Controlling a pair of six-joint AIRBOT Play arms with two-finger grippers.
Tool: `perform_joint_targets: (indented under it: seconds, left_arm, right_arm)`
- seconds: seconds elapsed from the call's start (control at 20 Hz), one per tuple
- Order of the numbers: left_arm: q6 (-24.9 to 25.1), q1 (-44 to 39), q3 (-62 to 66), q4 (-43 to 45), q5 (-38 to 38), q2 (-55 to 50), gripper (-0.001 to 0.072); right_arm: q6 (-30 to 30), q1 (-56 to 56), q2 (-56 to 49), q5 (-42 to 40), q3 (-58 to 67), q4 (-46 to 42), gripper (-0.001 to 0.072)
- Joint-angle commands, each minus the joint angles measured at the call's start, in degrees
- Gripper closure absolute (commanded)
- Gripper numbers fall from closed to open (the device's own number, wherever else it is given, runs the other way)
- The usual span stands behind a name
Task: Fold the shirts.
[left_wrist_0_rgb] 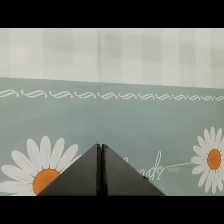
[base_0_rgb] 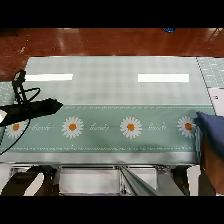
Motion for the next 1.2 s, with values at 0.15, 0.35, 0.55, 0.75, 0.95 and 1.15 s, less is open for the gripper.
perform_joint_targets:
  seconds: [0.15,0.35,0.55,0.75,0.95,1.15]
  left_arm:
    - [0.04,0.02,0.92,-2.49,3.58,-0.2,0.069]
    - [0.35,-0.46,12.22,-4.09,4.9,-5.46,0.0691]
    - [2.36,-7.91,34.25,-5.11,-1.18,-18.05,0.0692]
    - [1.92,-18.45,43.15,2.21,-3.78,-24.61,0.0692]
    - [-16.37,-17.94,33.99,20.33,-6.27,-29.16,0.0691]
    - [-16.81,-13.6,32.63,19.15,-6.4,-30.71,0.0691]
  right_arm:
    - [0.02,-0.46,-1.31,-5.14,-2.71,6.88,0.0365]
    - [-0.57,12.13,-10.54,-16.35,6.36,37.07,0.0687]
    - [-6.91,48.94,-21.03,-31.47,16.74,38.62,0.0687]
    - [-3.96,75.38,-31.23,-36.83,19.15,15.43,0.0687]
    - [1.55,80.52,-41.51,-32.76,19.12,2.34,0.0687]
    - [2.27,80.5,-44.33,-31.89,19.15,2.12,0.0687]
